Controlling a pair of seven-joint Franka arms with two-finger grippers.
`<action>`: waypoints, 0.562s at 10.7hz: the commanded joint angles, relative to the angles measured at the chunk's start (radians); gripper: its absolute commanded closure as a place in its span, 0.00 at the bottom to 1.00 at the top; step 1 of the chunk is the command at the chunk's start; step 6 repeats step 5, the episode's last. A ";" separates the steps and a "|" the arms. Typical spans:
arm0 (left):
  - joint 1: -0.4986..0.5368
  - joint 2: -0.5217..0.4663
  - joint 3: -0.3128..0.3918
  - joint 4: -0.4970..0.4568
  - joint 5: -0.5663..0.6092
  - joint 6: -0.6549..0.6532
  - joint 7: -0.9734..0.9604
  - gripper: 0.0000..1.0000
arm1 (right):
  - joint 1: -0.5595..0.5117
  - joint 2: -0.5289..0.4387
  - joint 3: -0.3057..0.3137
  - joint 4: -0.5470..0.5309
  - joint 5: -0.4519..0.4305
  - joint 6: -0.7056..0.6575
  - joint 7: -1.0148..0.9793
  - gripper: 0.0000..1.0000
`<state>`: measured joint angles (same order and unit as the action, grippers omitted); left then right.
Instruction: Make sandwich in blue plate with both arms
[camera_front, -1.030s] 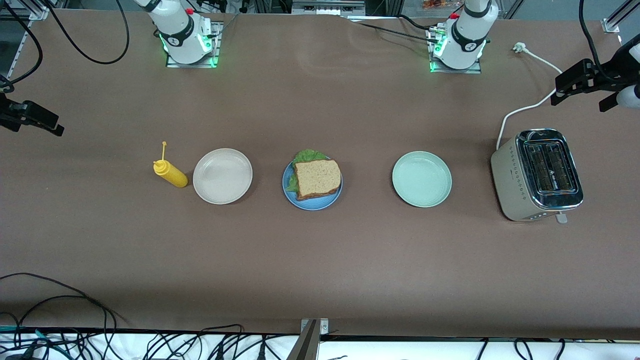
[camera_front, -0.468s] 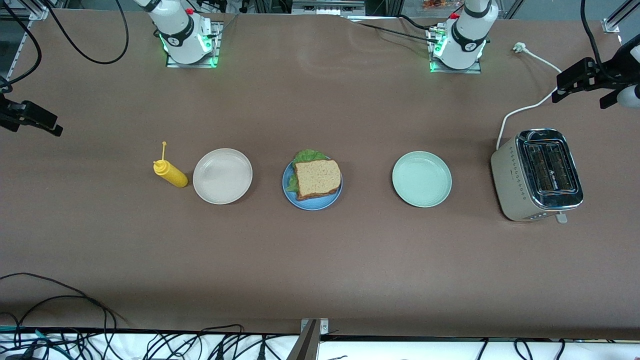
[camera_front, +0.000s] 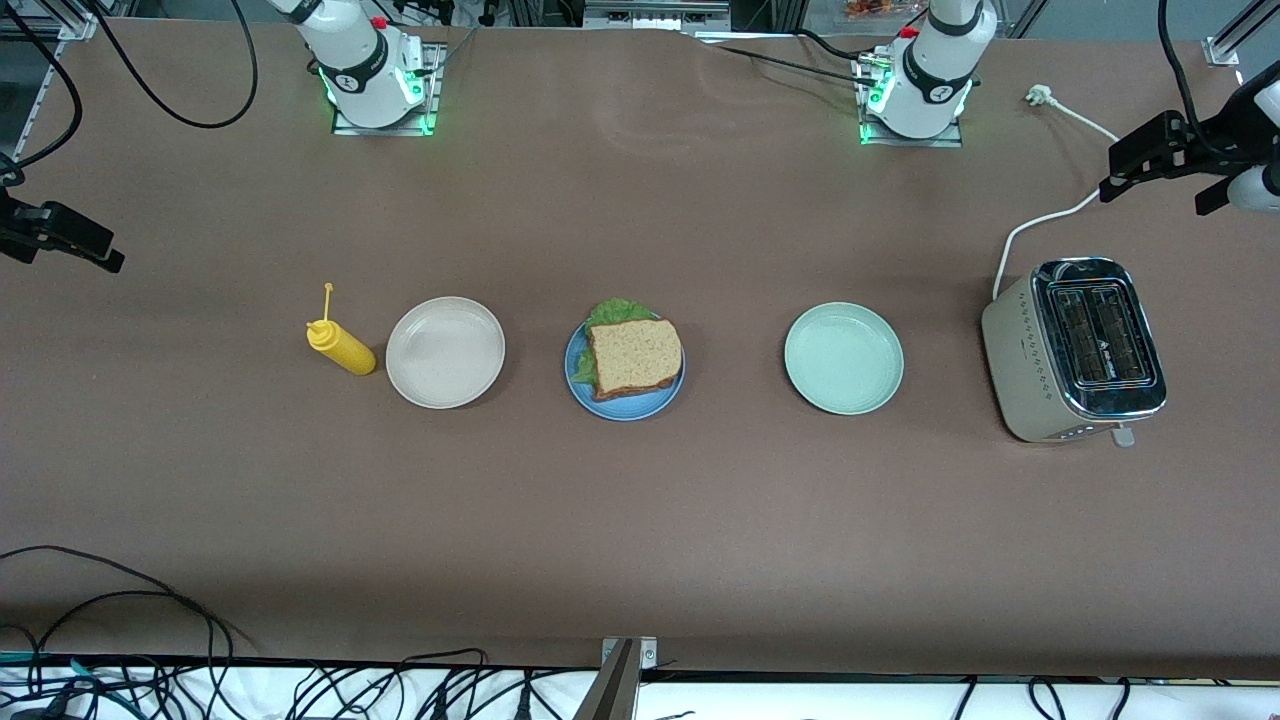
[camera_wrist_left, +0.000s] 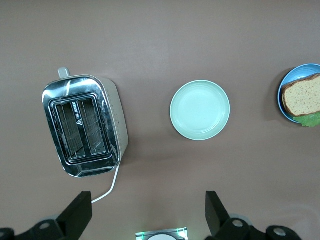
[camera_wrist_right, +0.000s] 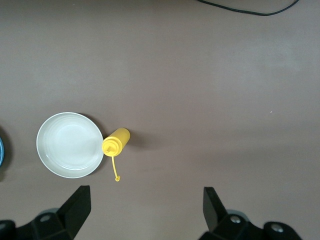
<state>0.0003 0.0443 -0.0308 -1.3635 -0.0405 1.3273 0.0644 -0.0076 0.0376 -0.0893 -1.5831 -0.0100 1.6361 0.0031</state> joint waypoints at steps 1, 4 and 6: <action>0.012 -0.012 -0.015 0.004 0.022 -0.019 0.009 0.00 | 0.001 -0.005 0.003 0.008 -0.013 -0.002 0.001 0.00; 0.014 -0.015 -0.014 0.011 0.022 -0.020 0.012 0.00 | 0.001 -0.005 0.003 0.009 -0.013 -0.002 0.001 0.00; 0.012 -0.014 -0.014 0.012 0.025 -0.020 0.011 0.00 | 0.001 -0.004 0.003 0.008 -0.011 -0.002 0.001 0.00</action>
